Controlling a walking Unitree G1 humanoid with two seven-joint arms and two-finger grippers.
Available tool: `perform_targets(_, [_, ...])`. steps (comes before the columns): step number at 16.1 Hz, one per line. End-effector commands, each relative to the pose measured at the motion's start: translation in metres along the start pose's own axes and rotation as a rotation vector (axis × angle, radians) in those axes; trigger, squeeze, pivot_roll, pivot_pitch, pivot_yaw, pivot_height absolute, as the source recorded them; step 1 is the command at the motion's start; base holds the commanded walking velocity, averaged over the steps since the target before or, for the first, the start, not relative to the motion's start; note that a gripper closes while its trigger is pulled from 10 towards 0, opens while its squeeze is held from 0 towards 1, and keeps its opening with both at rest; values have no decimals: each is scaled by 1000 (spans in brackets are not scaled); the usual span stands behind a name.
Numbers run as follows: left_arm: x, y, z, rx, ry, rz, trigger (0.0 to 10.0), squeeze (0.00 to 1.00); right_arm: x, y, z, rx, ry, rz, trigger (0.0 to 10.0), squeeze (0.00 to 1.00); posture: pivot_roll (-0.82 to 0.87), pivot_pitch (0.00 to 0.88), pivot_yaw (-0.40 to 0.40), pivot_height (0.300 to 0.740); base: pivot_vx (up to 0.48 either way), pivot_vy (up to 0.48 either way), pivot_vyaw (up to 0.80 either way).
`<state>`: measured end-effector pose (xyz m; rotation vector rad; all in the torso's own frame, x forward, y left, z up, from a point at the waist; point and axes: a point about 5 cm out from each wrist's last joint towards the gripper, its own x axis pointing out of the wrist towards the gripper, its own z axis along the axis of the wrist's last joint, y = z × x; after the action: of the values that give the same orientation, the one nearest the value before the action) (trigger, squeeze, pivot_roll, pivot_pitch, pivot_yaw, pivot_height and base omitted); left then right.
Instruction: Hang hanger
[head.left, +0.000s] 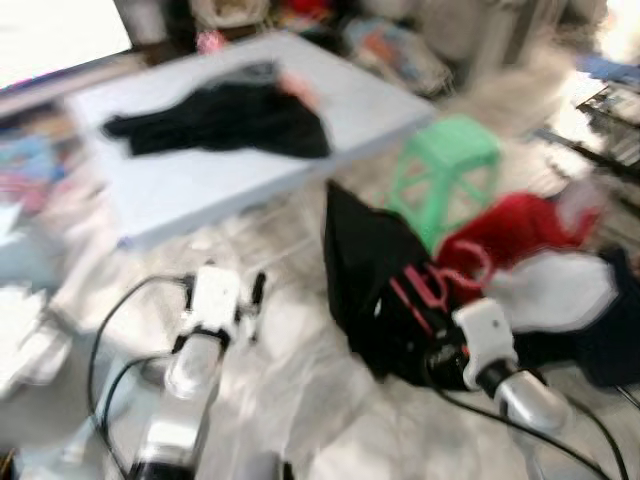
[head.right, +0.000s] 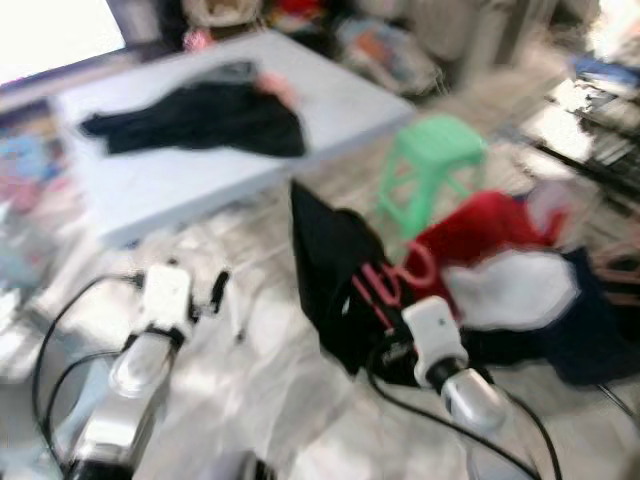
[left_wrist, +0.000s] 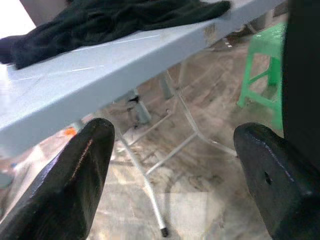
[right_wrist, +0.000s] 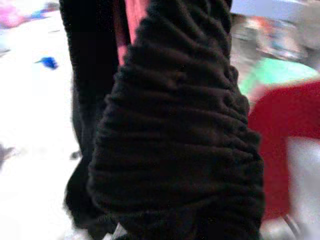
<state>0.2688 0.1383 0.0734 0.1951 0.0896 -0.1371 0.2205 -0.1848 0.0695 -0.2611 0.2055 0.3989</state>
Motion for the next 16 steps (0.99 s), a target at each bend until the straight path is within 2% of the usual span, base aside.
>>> perform_targets(1, [3,6,0,30,-2,-1,10000,0,11,12,26,-20,-102,83,10000,0,-39,0,42,740,0,0,800])
perform_targets(4, [8,-3,3,27,-9,-51,10000,0,18,17,34,-34,-123,118,10000,0,-39,0,38,740,0,0,800])
perform_targets(6, [11,-15,6,51,-25,-131,10000,0,24,17,44,-18,-149,116,10000,0,-39,0,38,740,0,0,800])
perform_targets(8, [12,-19,6,68,-28,-173,10000,0,26,19,50,8,-159,126,10000,0,-46,0,45,740,0,0,800])
perform_targets(9, [14,-27,7,72,-31,-243,10000,0,27,20,57,5,-170,124,10000,0,-50,0,48,740,0,0,519])
perform_targets(10, [14,-36,9,93,-41,-317,10000,0,30,18,63,9,-194,86,10000,0,-53,0,50,740,0,0,625])
perform_targets(11, [14,-40,10,110,-48,-341,10000,0,33,14,67,21,-205,46,10000,0,-55,0,52,740,0,0,506])
perform_targets(13, [14,-53,15,193,-85,-441,10000,0,42,3,74,36,-206,-78,10000,0,-57,0,56,740,0,0,-231])
perform_targets(16, [17,-53,17,219,-104,-455,10000,0,45,3,76,85,-174,-90,10000,0,-57,0,58,740,0,0,0])
